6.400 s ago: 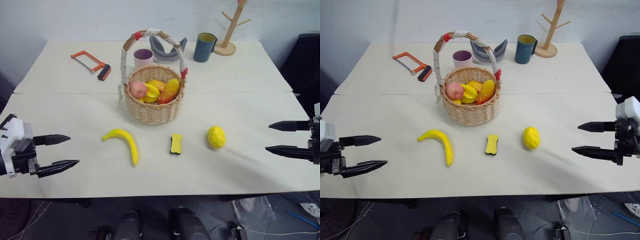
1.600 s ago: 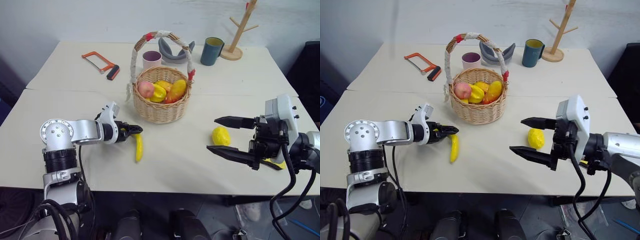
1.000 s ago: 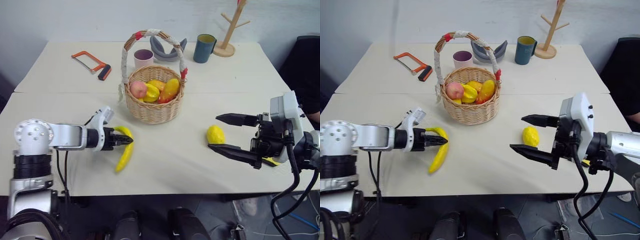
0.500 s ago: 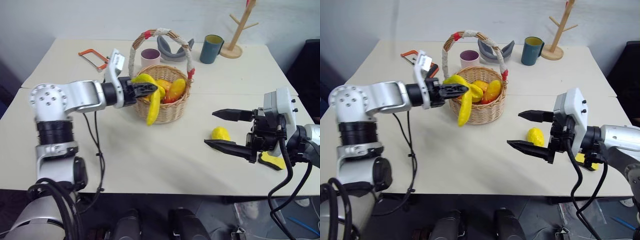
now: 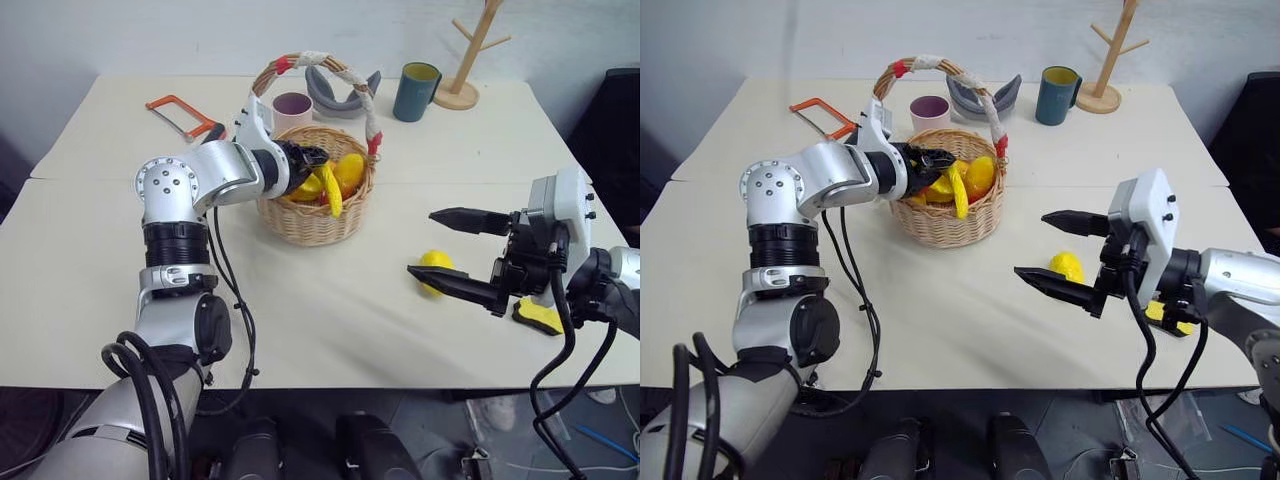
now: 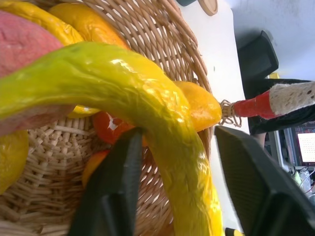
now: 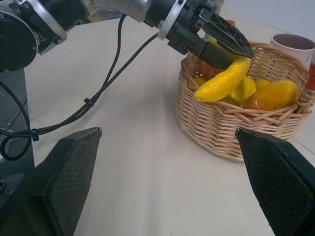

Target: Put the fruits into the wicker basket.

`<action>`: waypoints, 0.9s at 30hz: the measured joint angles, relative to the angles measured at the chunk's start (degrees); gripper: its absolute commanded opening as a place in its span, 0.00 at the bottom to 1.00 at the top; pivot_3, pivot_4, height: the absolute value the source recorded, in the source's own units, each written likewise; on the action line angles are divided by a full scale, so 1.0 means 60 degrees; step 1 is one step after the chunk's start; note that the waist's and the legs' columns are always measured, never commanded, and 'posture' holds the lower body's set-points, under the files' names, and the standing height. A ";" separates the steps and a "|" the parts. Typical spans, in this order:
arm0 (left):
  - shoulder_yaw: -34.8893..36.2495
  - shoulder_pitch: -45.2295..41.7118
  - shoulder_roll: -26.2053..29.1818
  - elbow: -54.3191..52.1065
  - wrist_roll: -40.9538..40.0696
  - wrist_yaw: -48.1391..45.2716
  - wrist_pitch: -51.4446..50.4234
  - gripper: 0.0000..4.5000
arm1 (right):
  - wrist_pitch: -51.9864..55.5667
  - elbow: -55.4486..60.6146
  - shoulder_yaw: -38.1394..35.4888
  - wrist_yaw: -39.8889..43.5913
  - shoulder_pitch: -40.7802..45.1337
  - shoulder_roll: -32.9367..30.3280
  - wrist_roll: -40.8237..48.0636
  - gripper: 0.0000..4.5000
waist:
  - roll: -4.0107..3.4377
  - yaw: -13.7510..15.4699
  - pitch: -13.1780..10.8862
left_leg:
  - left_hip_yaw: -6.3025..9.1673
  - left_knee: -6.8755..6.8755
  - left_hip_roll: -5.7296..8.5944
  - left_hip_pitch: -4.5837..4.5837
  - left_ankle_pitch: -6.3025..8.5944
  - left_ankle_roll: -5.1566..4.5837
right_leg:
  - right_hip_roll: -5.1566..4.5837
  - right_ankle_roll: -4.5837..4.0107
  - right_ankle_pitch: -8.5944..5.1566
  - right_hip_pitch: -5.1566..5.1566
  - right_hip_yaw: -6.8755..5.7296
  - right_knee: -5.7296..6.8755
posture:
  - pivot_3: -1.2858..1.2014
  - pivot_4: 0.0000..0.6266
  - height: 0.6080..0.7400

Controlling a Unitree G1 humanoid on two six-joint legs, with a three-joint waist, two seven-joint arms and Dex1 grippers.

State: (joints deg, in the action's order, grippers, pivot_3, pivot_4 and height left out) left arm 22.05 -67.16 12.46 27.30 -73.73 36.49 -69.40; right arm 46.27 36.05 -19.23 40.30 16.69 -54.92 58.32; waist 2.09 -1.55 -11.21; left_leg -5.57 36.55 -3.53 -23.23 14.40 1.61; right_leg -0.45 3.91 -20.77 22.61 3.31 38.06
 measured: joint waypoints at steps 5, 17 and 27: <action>0.0091 0.0309 0.0717 -0.0802 0.0028 -0.1057 -0.0354 0.77 | -0.0003 -0.0054 -0.0074 -0.0020 0.0045 -0.0004 0.0016 1.00 | -0.0001 -0.0031 0.0000 | 0.0000 0.0007 -0.0003 0.0009 -0.0007 0.0012 | 0.0006 -0.0001 0.0000 0.0003 -0.0001 0.0031 | 0.52 0.24 1.00; -0.2259 0.3960 0.5276 -0.6358 0.2363 -1.0794 0.1803 0.80 | 0.0098 -0.0171 -0.0642 -0.0076 -0.1017 -0.0196 -0.0446 1.00 | -0.0001 -0.0022 0.0000 | -0.0005 -0.0007 -0.0005 0.0027 -0.0018 0.0028 | 0.0006 -0.0026 -0.0011 -0.0002 -0.0001 0.0036 | 0.52 0.24 1.00; -0.3131 0.5071 0.7232 -0.7435 0.4117 -1.6857 0.4580 0.99 | 0.0650 0.0161 -0.1632 -0.0961 -0.3416 0.0262 -0.0892 1.00 | -0.0001 -0.0034 0.0001 | -0.0002 -0.0026 0.0005 0.0020 -0.0005 -0.0042 | -0.0009 -0.0022 0.0010 -0.0024 0.0004 -0.0016 | 0.52 0.24 1.00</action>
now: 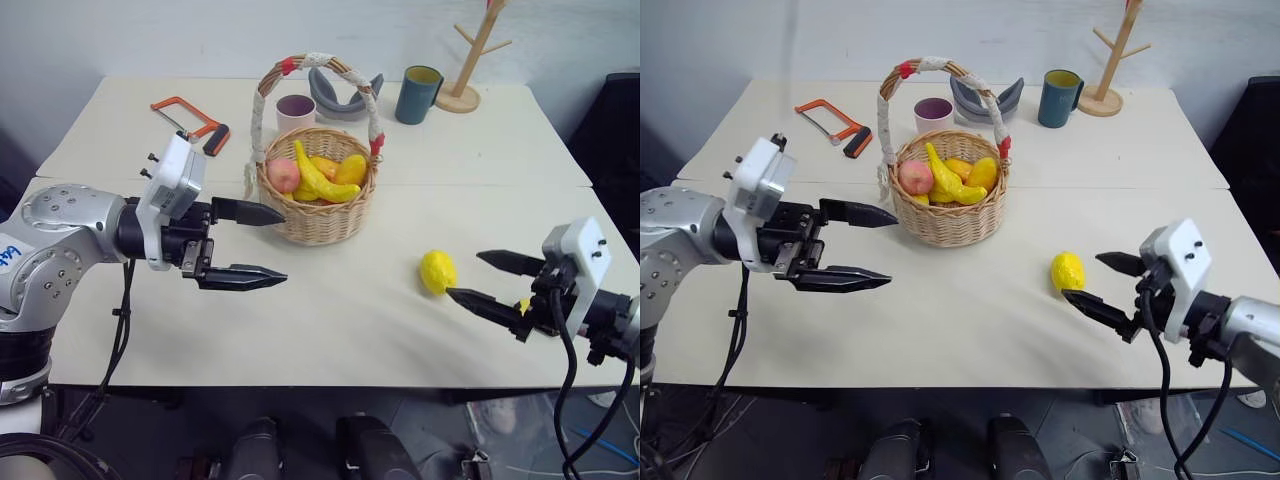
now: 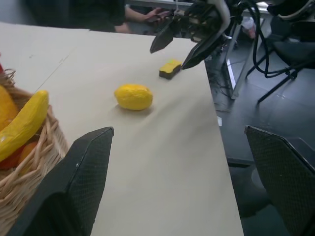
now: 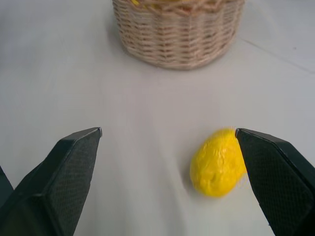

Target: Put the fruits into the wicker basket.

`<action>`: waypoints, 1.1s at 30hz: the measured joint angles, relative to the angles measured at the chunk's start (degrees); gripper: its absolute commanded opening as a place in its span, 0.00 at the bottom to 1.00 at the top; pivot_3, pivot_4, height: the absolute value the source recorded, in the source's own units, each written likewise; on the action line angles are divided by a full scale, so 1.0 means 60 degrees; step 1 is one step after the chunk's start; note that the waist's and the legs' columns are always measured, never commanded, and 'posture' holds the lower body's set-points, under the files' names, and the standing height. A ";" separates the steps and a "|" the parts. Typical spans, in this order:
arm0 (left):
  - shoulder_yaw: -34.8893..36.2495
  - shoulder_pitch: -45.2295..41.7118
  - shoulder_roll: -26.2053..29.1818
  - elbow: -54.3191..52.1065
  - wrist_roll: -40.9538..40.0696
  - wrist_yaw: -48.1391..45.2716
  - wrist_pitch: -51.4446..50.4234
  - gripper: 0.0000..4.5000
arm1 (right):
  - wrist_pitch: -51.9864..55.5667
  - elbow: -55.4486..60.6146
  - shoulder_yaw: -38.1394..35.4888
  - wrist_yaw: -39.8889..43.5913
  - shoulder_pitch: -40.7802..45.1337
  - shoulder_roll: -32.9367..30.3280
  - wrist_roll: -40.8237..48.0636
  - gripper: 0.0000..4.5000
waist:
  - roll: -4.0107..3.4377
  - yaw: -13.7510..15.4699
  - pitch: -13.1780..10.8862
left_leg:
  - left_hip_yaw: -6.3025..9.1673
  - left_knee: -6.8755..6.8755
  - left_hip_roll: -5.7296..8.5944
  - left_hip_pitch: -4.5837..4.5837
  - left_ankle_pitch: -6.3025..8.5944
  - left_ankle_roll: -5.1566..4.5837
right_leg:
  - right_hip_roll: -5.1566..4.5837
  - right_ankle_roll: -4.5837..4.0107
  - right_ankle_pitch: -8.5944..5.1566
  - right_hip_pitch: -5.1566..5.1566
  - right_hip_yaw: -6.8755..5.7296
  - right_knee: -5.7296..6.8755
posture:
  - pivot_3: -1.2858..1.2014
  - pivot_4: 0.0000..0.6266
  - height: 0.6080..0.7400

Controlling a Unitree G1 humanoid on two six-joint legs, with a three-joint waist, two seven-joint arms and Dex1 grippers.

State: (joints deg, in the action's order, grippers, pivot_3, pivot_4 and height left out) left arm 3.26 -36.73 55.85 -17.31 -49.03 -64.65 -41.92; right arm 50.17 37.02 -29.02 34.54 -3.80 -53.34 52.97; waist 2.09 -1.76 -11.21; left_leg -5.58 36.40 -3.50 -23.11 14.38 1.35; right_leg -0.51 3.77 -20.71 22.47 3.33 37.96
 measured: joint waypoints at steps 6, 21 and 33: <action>-0.0535 -0.0499 -0.0626 0.0459 0.0753 -0.0642 0.0641 0.99 | -0.0298 -0.1392 0.2229 -0.2513 0.1478 0.2559 -0.1957 1.00 | 0.0036 -0.0204 0.0022 | -0.0001 -0.0010 0.0000 -0.0006 -0.0016 -0.0001 | 0.0011 -0.0003 0.0016 0.0018 0.0009 0.0012 | 0.52 0.24 1.00; -0.0733 -0.0957 -0.1462 0.0850 0.1660 -0.0608 0.0945 1.00 | -0.0298 -0.3316 0.3325 -0.2815 0.2620 0.4006 -0.3176 0.58 | 0.0024 -0.0218 0.0018 | -0.0022 -0.0009 -0.0010 -0.0011 -0.0024 0.0010 | 0.0015 -0.0003 0.0013 0.0039 0.0017 0.0037 | 0.52 0.24 1.00; 0.1292 0.0826 -0.0824 0.1075 0.1485 0.0481 0.0047 1.00 | 0.0061 -0.1879 0.3665 -0.0912 0.4659 0.3688 -0.1614 0.40 | 0.0020 -0.0293 0.0016 | -0.0004 -0.0010 -0.0024 -0.0001 -0.0019 0.0000 | 0.0017 -0.0008 0.0011 0.0050 0.0005 0.0078 | 0.52 0.24 1.00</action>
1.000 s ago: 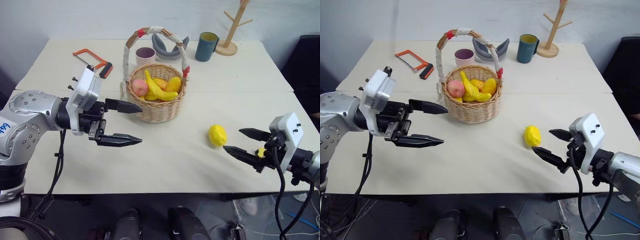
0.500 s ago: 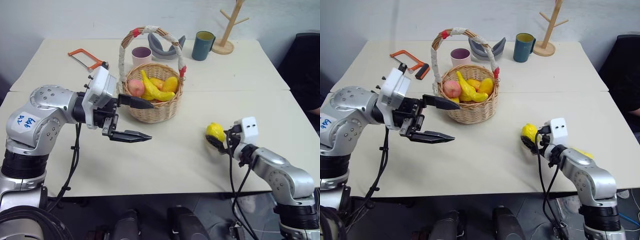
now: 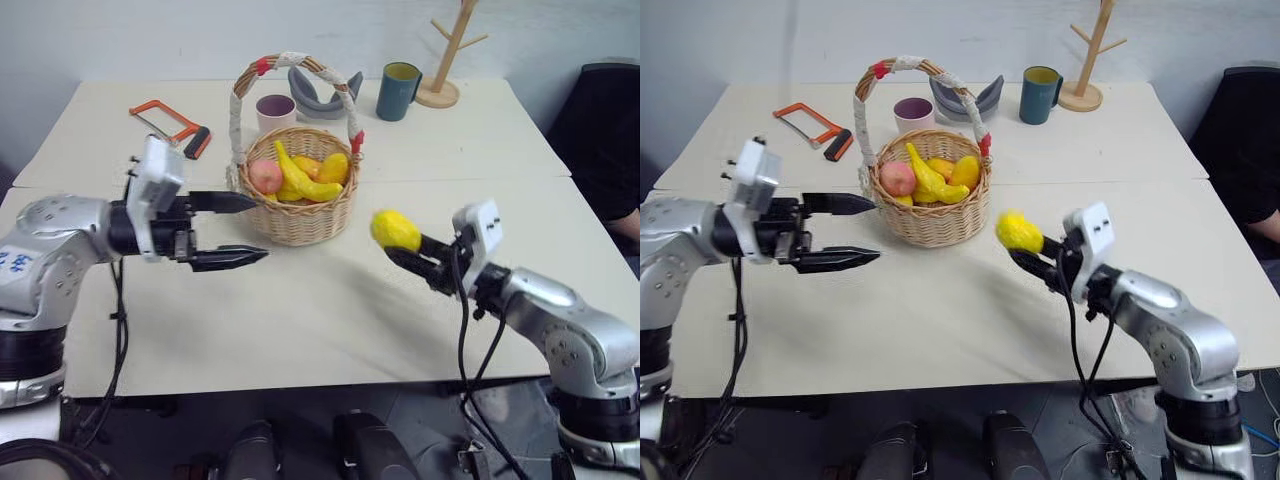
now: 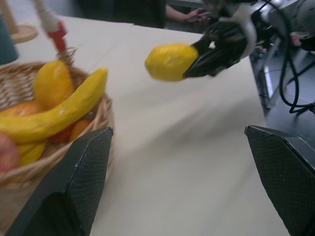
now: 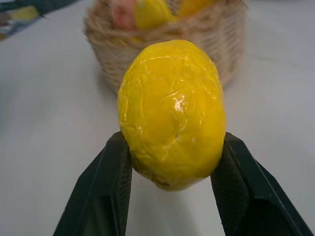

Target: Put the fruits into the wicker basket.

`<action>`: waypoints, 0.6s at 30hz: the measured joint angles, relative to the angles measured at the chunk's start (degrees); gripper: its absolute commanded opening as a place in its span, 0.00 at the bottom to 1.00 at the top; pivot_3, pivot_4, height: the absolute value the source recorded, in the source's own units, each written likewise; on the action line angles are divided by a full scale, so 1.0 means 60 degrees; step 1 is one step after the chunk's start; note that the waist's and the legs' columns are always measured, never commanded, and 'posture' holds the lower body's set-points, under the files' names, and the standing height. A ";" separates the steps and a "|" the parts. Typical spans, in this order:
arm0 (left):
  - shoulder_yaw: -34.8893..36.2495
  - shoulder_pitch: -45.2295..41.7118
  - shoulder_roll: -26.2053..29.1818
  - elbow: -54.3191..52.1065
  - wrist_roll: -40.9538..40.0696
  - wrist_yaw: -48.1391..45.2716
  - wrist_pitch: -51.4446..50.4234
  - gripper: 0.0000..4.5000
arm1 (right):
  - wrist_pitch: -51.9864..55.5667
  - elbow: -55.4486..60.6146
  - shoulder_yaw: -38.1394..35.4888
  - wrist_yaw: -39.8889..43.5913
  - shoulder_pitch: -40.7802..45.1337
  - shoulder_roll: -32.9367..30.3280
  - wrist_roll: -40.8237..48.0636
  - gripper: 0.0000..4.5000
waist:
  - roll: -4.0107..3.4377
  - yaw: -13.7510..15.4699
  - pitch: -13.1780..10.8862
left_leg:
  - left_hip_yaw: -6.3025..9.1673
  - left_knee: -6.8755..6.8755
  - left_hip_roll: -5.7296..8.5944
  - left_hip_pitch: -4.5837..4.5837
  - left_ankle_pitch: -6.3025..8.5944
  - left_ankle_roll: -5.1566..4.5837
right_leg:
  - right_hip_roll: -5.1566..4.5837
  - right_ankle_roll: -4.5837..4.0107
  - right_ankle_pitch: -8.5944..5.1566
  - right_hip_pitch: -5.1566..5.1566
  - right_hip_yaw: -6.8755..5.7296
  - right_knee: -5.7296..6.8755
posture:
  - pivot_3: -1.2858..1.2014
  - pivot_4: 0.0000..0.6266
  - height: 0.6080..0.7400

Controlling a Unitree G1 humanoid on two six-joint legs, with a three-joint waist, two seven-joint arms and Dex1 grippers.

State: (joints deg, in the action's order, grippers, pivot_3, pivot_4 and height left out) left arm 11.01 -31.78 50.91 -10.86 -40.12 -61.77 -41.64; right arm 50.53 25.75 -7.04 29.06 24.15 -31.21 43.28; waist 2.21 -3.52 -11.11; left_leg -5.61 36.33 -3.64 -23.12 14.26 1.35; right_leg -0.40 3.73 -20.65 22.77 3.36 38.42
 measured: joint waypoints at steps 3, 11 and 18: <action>0.0741 0.0395 0.0199 -0.0246 -0.0326 0.0303 -0.0394 1.00 | 0.0148 -0.0565 0.0887 0.0009 0.1630 0.0569 -0.0170 0.40 | -0.0001 0.0009 -0.0001 | -0.0003 0.0022 0.0007 -0.0007 0.0000 -0.0001 | -0.0010 -0.0001 0.0000 0.0007 0.0001 0.0014 | 0.52 0.24 1.00; 0.1412 0.0561 0.0266 -0.0574 -0.0646 0.0907 -0.0626 1.00 | -0.1290 -0.5465 0.2763 -0.0327 0.5725 0.2642 -0.2768 0.48 | 0.0004 -0.0011 0.0003 | -0.0024 0.0024 0.0015 -0.0046 -0.0007 0.0014 | -0.0026 -0.0033 -0.0015 0.0087 0.0005 0.0073 | 0.52 0.24 1.00; 0.1424 0.0588 0.0226 -0.0803 -0.0805 0.1191 -0.0626 1.00 | -0.1942 -0.6996 0.2981 0.0227 0.6412 0.3068 -0.3673 0.98 | 0.0004 -0.0027 0.0002 | -0.0032 0.0033 0.0010 -0.0095 -0.0004 0.0017 | -0.0026 -0.0034 -0.0015 0.0145 0.0007 0.0095 | 0.52 0.24 1.00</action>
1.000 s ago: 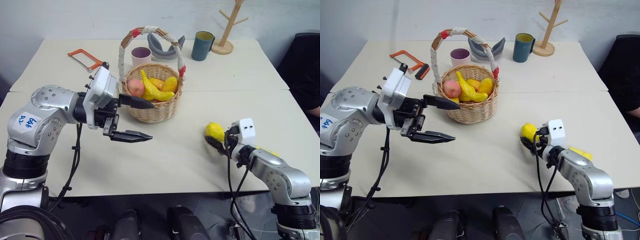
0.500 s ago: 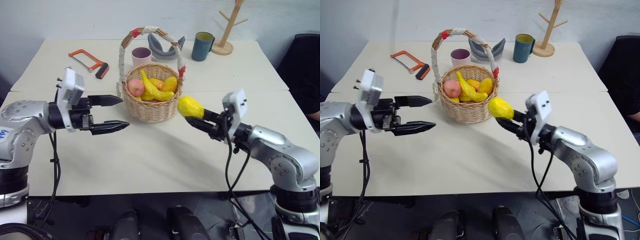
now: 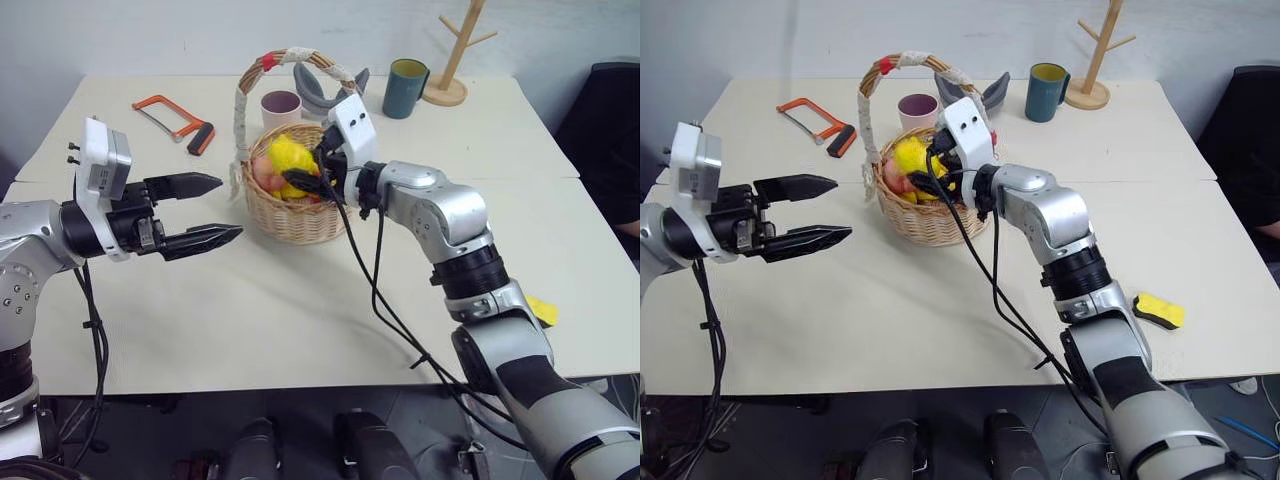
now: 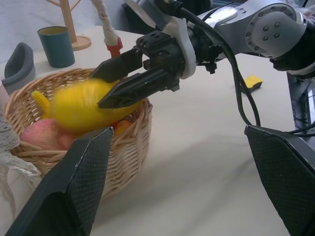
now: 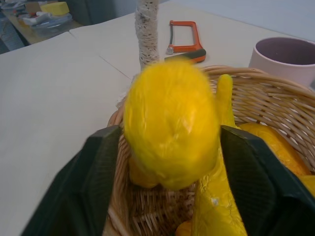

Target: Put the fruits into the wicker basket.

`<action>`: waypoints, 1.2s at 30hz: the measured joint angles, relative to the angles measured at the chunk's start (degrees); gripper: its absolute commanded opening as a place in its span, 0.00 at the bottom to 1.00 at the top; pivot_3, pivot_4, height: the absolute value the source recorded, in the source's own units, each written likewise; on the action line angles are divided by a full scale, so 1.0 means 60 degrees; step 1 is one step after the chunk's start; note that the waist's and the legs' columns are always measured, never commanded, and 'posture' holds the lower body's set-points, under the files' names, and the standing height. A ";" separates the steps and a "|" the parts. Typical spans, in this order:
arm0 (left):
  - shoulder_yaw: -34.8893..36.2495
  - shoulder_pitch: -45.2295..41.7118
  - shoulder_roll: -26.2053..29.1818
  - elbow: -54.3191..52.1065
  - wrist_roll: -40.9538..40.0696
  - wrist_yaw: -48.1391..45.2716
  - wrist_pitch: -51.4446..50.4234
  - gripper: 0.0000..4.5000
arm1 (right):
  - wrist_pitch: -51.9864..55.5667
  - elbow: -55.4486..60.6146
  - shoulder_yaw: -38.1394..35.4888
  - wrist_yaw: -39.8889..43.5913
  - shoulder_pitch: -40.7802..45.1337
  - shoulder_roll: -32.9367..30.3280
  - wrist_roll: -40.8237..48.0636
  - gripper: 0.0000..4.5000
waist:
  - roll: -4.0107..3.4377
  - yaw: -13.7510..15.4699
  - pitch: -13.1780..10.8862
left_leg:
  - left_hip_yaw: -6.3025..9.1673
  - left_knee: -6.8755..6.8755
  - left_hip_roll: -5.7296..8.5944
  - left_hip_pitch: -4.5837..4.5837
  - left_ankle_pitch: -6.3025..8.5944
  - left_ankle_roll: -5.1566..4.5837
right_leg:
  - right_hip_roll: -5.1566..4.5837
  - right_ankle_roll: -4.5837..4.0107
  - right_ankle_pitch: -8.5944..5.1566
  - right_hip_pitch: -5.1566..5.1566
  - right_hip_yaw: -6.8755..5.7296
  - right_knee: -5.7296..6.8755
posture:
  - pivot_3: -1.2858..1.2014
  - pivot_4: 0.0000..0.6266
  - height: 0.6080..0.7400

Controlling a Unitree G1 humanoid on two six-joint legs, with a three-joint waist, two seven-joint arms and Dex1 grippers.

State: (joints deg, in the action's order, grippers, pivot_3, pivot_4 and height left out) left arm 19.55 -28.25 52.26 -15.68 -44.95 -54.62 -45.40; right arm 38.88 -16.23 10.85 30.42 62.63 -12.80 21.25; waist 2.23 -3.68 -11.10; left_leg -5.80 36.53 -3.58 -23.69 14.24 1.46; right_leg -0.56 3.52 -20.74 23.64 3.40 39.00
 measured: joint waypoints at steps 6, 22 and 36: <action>-0.0067 -0.0019 -0.0130 0.0009 -0.0001 0.0132 0.0127 1.00 | 0.1063 0.2514 -0.0361 0.0149 -0.0402 -0.0588 0.0150 0.98 | 0.0000 -0.0037 0.0000 | 0.0004 0.0004 -0.0001 0.0001 -0.0002 0.0003 | 0.0000 0.0000 0.0000 0.0001 -0.0001 0.0012 | 0.52 0.24 1.00; -0.0560 -0.0812 -0.0439 0.0201 0.0048 0.0268 0.0416 1.00 | 0.0046 -0.0572 -0.1494 -0.1157 0.0081 -0.0352 -0.0922 0.95 | 0.0000 -0.0318 0.0000 | -0.0021 -0.0019 -0.0010 0.0018 -0.0025 0.0036 | 0.0022 -0.0006 -0.0004 0.0015 0.0016 0.0029 | 0.52 0.24 1.00; -0.0584 -0.0875 -0.0512 0.0355 0.0049 0.0436 0.0510 1.00 | -0.2974 -0.4176 -0.1505 -0.0965 0.1009 0.0352 -0.1925 0.03 | 0.0000 -0.0359 0.0000 | -0.0018 -0.0015 -0.0008 0.0018 -0.0025 0.0036 | 0.0016 -0.0006 -0.0004 0.0012 0.0013 0.0035 | 0.52 0.24 1.00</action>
State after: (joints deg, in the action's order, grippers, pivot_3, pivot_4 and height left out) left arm 16.05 -33.50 49.19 -13.55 -44.65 -52.01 -42.34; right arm 21.04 -41.29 1.82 24.64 68.68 -10.69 9.70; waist 2.23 -5.84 -11.10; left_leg -5.90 36.44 -3.63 -23.58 14.09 1.68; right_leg -0.47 3.48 -20.76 23.71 3.48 39.21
